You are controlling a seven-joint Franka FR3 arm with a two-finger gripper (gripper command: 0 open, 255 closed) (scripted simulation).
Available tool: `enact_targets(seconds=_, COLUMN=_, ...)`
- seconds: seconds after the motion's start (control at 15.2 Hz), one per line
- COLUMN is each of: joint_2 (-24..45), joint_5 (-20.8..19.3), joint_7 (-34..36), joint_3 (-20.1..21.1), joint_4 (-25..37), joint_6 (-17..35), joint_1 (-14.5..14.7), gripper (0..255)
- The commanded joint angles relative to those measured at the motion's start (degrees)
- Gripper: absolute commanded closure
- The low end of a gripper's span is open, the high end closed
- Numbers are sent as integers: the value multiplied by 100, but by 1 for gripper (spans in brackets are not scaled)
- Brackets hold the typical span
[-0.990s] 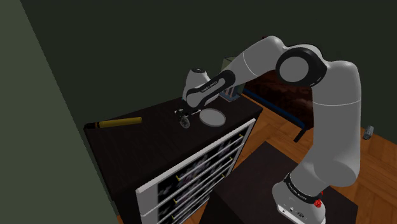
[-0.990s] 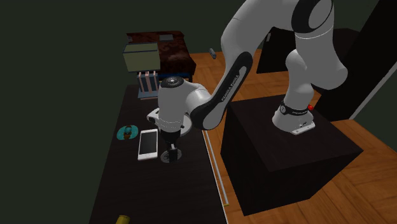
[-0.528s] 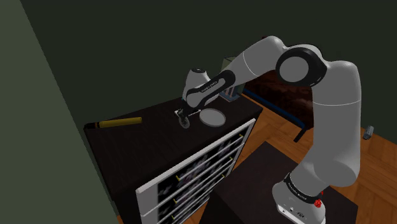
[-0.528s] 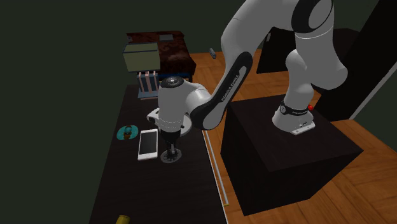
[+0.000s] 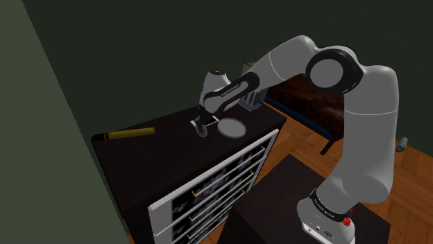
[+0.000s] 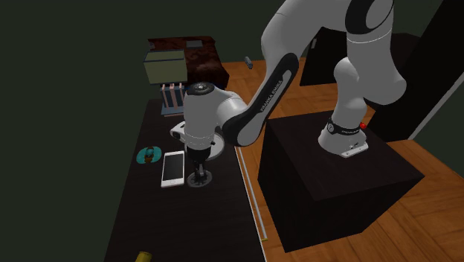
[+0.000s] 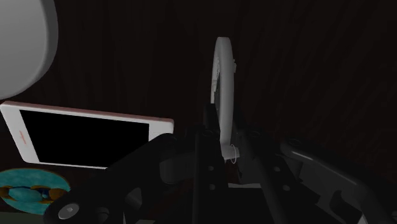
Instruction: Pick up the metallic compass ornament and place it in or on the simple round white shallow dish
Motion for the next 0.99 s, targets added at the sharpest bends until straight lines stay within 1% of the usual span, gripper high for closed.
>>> enact_targets(seconds=0.0, joint_2=-113, joint_5=3, joint_7=4, joint_3=4, joint_4=12, joint_6=-127, joint_1=2, gripper=255)
enact_targets(seconds=0.86, joint_2=-760, joint_5=28, joint_7=-5, joint_3=20, joint_4=145, joint_6=-907, joint_1=-12, gripper=255)
enact_targets(seconds=0.92, joint_2=-830, joint_5=66, joint_7=-144, joint_3=2, joint_4=54, joint_6=-887, joint_1=-109, gripper=255)
